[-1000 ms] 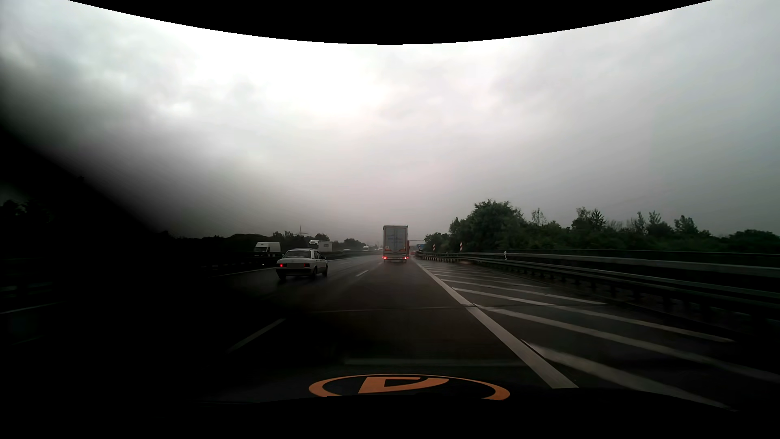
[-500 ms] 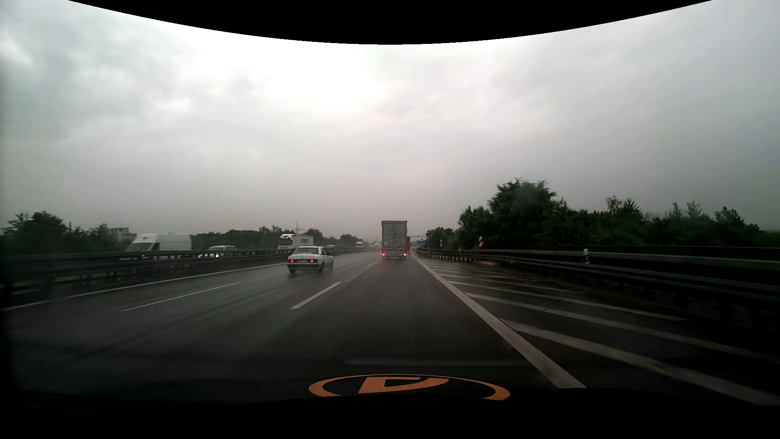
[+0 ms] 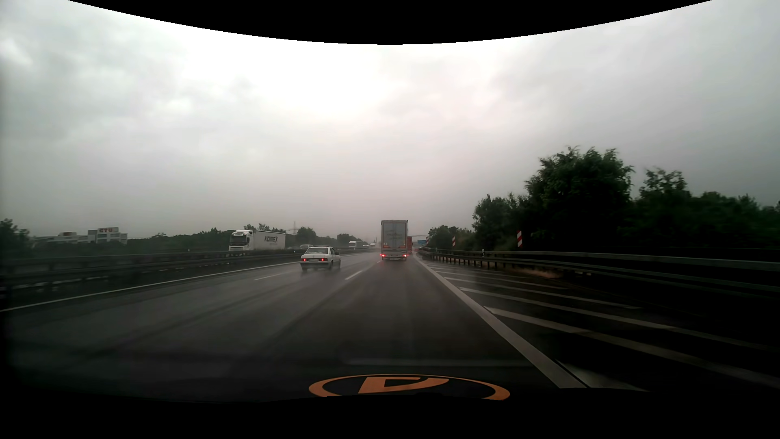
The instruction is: Follow the waypoints while adhering to traffic rules and regulations
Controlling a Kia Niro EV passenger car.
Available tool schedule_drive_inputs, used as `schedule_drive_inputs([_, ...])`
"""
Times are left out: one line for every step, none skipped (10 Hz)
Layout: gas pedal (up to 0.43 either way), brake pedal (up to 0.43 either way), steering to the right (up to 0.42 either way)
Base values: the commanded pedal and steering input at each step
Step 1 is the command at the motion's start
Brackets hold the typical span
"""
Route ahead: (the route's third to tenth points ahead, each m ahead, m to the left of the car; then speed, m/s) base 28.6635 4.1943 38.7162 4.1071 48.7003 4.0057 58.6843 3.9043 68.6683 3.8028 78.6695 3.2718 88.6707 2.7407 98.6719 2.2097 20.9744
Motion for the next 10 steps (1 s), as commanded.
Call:
schedule_drive_inputs([0.0, 0.146, -0.001])
schedule_drive_inputs([0.0, 0.146, -0.001])
schedule_drive_inputs([0.0, 0.14, 0.0])
schedule_drive_inputs([0.0, 0.134, 0.0])
schedule_drive_inputs([0.0, 0.122, 0.0])
schedule_drive_inputs([0.0, 0.104, 0.0])
schedule_drive_inputs([0.0, 0.043, 0.0])
schedule_drive_inputs([0.0, 0.0, 0.0])
schedule_drive_inputs([0.0, 0.0, 0.0])
schedule_drive_inputs([0.0, 0.0, 0.0])
